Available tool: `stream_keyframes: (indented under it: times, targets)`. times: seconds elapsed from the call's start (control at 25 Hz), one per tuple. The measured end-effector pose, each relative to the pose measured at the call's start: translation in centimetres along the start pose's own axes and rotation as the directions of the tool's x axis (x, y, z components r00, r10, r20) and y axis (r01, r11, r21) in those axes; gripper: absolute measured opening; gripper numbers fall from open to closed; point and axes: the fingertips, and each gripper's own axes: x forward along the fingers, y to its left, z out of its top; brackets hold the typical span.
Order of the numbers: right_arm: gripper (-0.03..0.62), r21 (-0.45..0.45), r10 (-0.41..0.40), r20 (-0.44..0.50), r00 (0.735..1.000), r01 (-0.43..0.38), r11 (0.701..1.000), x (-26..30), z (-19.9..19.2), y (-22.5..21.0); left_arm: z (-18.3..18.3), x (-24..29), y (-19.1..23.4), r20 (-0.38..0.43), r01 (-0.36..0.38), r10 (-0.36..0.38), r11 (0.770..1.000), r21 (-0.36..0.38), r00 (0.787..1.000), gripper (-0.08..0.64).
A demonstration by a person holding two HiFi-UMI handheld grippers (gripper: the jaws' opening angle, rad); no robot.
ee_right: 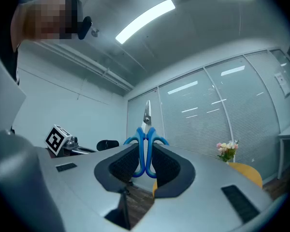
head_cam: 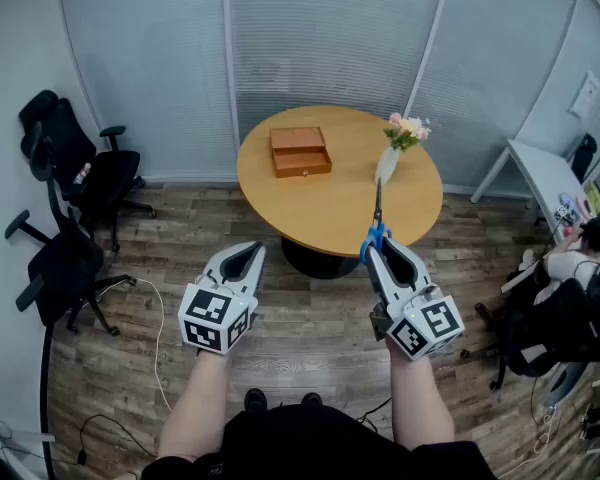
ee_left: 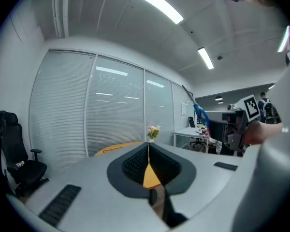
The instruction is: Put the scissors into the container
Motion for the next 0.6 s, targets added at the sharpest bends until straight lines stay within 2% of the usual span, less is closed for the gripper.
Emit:
stream_keyframes:
  times: [0.28, 0.44, 0.6]
  targets:
    - [0.098, 0.017, 0.003, 0.019, 1.0, -0.003, 1.0, -1.4, 0.6, -1.5, 0.1, 0.3, -1.0, -0.006, -0.004, 0.004, 1.0, 0.007, 1.0, 0.015]
    - [0.099, -0.045, 0.009, 0.016, 1.0, -0.008, 0.999, -3.3, 0.9, -2.4, 0.0, 0.4, -2.4, -0.01, -0.005, 0.005, 1.0, 0.005, 1.0, 0.015]
    - [0.1, -0.041, 0.017, 0.032, 0.999, -0.016, 0.999, -4.7, 1.5, -3.6, 0.2, 0.9, -4.0, -0.009, -0.015, 0.015, 1.0, 0.004, 1.0, 0.015]
